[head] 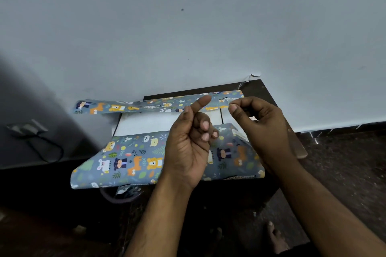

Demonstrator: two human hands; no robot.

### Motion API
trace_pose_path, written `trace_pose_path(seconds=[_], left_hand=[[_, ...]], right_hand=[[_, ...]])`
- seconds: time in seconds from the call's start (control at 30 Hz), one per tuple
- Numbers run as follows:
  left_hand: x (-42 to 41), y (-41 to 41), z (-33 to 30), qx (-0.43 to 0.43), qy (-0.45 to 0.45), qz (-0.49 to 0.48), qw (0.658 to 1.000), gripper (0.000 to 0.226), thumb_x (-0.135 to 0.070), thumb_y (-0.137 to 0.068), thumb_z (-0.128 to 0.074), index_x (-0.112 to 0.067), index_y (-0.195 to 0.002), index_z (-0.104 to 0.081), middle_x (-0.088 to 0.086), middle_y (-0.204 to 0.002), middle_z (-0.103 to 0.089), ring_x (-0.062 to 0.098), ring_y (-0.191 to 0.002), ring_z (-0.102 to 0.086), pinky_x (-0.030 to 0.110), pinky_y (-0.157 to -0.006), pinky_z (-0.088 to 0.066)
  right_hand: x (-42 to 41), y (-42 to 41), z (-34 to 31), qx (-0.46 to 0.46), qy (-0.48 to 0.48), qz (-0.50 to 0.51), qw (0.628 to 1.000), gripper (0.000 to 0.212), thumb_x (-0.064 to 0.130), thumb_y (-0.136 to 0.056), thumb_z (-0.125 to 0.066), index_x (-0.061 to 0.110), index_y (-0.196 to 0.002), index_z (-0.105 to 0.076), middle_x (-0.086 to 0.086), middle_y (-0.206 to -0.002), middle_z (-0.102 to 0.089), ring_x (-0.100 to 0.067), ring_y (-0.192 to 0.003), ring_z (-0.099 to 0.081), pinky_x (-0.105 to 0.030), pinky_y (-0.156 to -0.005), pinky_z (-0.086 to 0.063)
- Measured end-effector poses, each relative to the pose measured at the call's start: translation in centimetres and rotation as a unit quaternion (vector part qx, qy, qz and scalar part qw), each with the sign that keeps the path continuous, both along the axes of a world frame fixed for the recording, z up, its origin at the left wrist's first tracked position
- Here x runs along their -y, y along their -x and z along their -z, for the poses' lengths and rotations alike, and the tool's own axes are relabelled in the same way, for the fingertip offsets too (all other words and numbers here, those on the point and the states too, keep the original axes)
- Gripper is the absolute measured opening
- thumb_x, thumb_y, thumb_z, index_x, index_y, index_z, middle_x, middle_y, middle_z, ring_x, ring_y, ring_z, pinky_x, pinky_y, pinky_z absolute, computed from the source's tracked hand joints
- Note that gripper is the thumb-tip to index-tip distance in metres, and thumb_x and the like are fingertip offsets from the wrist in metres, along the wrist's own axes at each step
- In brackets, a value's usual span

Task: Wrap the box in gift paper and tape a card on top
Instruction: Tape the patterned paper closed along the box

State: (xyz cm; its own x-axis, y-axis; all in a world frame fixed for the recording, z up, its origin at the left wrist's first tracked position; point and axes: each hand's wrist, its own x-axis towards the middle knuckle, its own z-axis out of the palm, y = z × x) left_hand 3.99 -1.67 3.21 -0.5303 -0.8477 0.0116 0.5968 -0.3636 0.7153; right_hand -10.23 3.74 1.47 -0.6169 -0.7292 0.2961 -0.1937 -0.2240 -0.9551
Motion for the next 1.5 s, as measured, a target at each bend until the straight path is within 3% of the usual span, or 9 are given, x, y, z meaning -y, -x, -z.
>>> trace_pose_path(seconds=[0.13,0.23,0.37,0.57,0.77,0.9,1.0,1.27,1.5], left_hand=[[0.6,-1.8,-0.1,0.045,0.031,-0.050,0.997,0.039,-0.033,-0.102,-0.047,-0.004,-0.119,-0.066,0.002,-0.072,-0.060,0.011,-0.057,-0.053,0.024,-0.060,-0.050],[1.0,-2.8,0.3,0.179,0.151,-0.124,0.964,0.028,-0.025,-0.104,-0.052,-0.005,-0.112,-0.069,0.001,-0.077,-0.064,0.013,-0.068,-0.059,0.026,-0.066,-0.051],[2.0,-4.2,1.9,0.422,0.386,-0.193,0.797,0.018,-0.027,-0.100,-0.060,-0.018,-0.096,-0.075,-0.008,-0.083,-0.072,0.009,-0.082,-0.068,0.038,-0.075,-0.056],[2.9,-6.5,2.2,0.576,0.460,-0.223,0.638,0.030,-0.021,-0.089,-0.072,-0.023,-0.117,-0.063,-0.007,-0.110,-0.069,0.022,-0.107,-0.062,0.045,-0.094,-0.047],[4.0,-7.4,3.2,0.561,0.346,-0.192,0.727,0.091,-0.022,-0.078,-0.086,-0.037,-0.143,-0.023,-0.009,-0.118,-0.060,0.019,-0.115,-0.058,0.050,-0.100,-0.048],[4.9,-7.4,3.1,0.597,0.345,-0.172,0.703,0.092,-0.039,-0.079,-0.084,-0.032,-0.152,-0.029,-0.012,-0.136,-0.058,0.017,-0.130,-0.044,0.043,-0.108,-0.034],[5.4,-7.5,2.7,0.620,0.332,-0.170,0.691,0.111,-0.047,-0.073,-0.086,-0.034,-0.158,-0.015,-0.022,-0.121,-0.057,0.012,-0.118,-0.043,0.035,-0.093,-0.022],[5.7,-7.4,2.2,0.629,0.346,-0.178,0.673,0.139,-0.046,-0.068,-0.090,-0.034,-0.160,0.012,-0.019,-0.089,-0.060,0.015,-0.105,-0.043,0.036,-0.082,-0.023],[5.3,-6.8,1.9,0.645,0.313,-0.222,0.661,0.137,-0.055,-0.066,-0.087,-0.042,-0.158,0.014,0.004,-0.119,-0.059,0.028,-0.116,-0.047,0.044,-0.092,-0.032]], right_hand=[[1.3,-1.8,0.5,-0.123,-0.045,0.001,0.991,0.002,0.026,-0.093,-0.074,0.025,-0.091,-0.075,0.010,-0.102,-0.067,-0.009,-0.090,-0.063,-0.019,-0.074,-0.043],[2.1,-2.7,0.9,-0.331,-0.111,0.020,0.937,0.007,0.038,-0.092,-0.072,0.032,-0.095,-0.076,0.005,-0.126,-0.057,-0.017,-0.115,-0.051,-0.028,-0.088,-0.036],[3.2,-4.1,0.9,-0.445,-0.244,-0.022,0.861,0.035,0.057,-0.098,-0.044,0.042,-0.112,-0.073,0.007,-0.161,-0.031,-0.019,-0.146,-0.021,-0.043,-0.102,-0.023],[5.1,-6.2,1.2,-0.501,-0.274,-0.015,0.821,0.075,0.067,-0.089,-0.007,0.039,-0.132,-0.062,0.007,-0.164,-0.030,-0.022,-0.152,-0.019,-0.046,-0.109,-0.016],[5.3,-6.0,1.6,-0.509,-0.266,-0.042,0.818,0.078,0.065,-0.091,-0.004,0.032,-0.137,-0.057,0.014,-0.153,-0.045,-0.016,-0.144,-0.031,-0.043,-0.108,-0.016],[5.1,-5.5,1.4,-0.502,-0.238,-0.045,0.830,0.069,0.064,-0.097,-0.009,0.034,-0.133,-0.060,0.019,-0.148,-0.049,-0.016,-0.128,-0.038,-0.038,-0.094,-0.019],[5.0,-5.7,1.0,-0.498,-0.204,-0.037,0.842,0.068,0.062,-0.099,-0.010,0.034,-0.127,-0.065,0.021,-0.142,-0.054,-0.015,-0.111,-0.039,-0.033,-0.081,-0.014],[4.3,-5.7,0.5,-0.437,-0.119,-0.103,0.885,0.068,0.054,-0.104,-0.019,0.015,-0.130,-0.068,0.004,-0.141,-0.060,-0.020,-0.124,-0.059,-0.041,-0.094,-0.048],[3.4,-7.5,0.1,-0.452,-0.133,-0.057,0.880,0.056,0.047,-0.107,-0.027,0.016,-0.118,-0.072,0.003,-0.140,-0.062,-0.024,-0.113,-0.066,-0.034,-0.079,-0.051]])
